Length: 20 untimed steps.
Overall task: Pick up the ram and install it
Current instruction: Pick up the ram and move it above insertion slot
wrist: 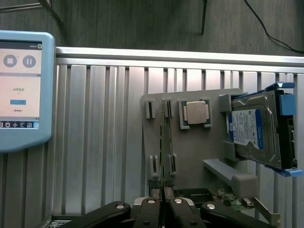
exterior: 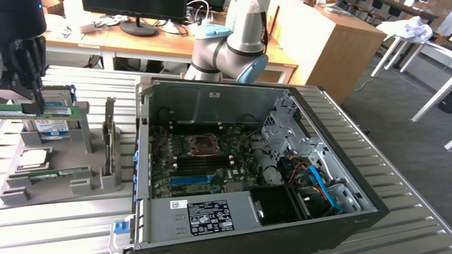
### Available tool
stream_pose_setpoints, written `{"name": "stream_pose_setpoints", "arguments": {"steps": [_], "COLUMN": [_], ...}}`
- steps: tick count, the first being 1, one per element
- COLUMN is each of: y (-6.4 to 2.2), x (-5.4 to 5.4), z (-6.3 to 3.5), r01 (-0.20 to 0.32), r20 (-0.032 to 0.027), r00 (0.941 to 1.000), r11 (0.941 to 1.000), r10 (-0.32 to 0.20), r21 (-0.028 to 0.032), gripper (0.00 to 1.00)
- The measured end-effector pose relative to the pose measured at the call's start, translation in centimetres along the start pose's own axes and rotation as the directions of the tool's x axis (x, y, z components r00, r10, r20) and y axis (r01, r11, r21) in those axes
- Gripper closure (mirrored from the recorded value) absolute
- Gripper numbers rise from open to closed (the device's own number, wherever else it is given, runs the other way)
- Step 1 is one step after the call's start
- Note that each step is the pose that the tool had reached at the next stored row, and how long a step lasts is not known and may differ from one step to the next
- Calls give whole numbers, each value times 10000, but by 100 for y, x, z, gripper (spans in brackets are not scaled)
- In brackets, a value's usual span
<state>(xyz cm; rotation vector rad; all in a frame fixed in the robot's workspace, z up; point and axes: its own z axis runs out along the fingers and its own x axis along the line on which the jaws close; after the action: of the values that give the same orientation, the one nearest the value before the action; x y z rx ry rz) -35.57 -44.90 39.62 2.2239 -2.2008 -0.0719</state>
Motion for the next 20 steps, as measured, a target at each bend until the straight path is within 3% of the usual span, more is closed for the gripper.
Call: {"name": "stream_pose_setpoints", "arguments": {"steps": [20], "y": [-153], "x": [1], "z": [-6], "r01": [-1], "r20": [0], "r00": [10000], "r11": [10000], "r10": [1], "r21": [0], "gripper": [87]}}
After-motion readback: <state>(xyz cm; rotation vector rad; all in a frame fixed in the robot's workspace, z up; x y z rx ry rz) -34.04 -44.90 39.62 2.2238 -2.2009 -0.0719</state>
